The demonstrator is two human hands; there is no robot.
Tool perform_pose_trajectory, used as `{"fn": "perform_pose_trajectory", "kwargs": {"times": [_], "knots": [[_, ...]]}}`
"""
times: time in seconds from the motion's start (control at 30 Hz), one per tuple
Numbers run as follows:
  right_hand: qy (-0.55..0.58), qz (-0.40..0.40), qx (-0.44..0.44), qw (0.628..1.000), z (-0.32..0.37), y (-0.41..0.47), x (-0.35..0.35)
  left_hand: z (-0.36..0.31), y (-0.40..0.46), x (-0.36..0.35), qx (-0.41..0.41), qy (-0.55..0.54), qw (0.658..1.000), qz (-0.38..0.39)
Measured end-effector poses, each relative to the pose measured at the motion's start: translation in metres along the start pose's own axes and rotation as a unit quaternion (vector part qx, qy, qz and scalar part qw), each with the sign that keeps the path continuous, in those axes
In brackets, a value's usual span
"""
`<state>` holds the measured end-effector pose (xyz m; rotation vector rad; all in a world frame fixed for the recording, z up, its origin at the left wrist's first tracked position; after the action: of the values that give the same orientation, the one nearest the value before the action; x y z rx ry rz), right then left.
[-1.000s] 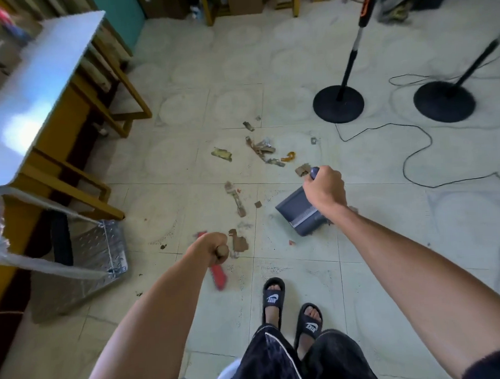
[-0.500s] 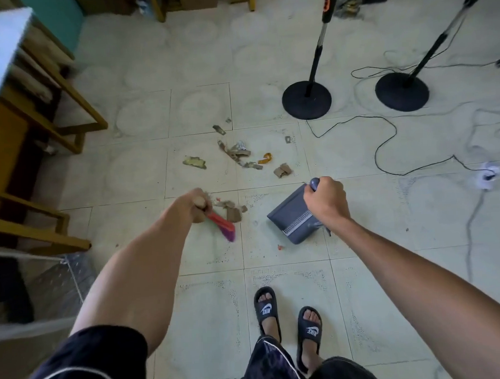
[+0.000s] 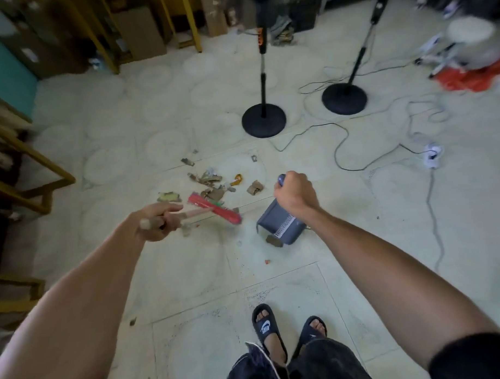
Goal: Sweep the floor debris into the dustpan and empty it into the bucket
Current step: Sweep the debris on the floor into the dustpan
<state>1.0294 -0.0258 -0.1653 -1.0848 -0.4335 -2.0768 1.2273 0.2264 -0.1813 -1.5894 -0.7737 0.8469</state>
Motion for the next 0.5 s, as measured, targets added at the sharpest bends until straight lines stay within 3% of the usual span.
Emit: {"fn": "perform_pose_trajectory", "kwargs": {"times": [0.13, 0.23, 0.3, 0.4, 0.5], "knots": [[-0.003, -0.028, -0.025, 0.999, -0.040, -0.013, 0.044, 0.014, 0.012, -0.065, 0.057, 0.038, 0.997, 0.047], [-0.009, -0.050, -0.063, 0.997, -0.086, -0.027, 0.081, 0.031, 0.034, -0.123, 0.028, 0.111, 0.992, 0.043], [-0.008, -0.060, -0.089, 0.994, -0.114, -0.036, 0.106, 0.042, 0.055, -0.160, -0.013, 0.220, 0.975, 0.005], [-0.012, -0.086, -0.113, 0.990, -0.142, -0.044, 0.139, 0.058, 0.085, -0.207, -0.030, 0.389, 0.917, -0.081], [-0.037, -0.085, -0.142, 0.985, -0.159, -0.053, 0.153, 0.060, 0.108, -0.245, -0.132, 0.510, 0.836, -0.155]]}}
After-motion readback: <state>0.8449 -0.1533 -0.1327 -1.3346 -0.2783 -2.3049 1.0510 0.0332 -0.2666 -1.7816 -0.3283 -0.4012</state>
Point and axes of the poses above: each hand's wrist, its own y-axis towards the middle knuckle, its own x-axis out of the back of the hand, z = x × y, the point moved 3 cm from there along y, towards the middle knuckle, and after that the axes turned 12 degrees about x, right-handed, at the moved point
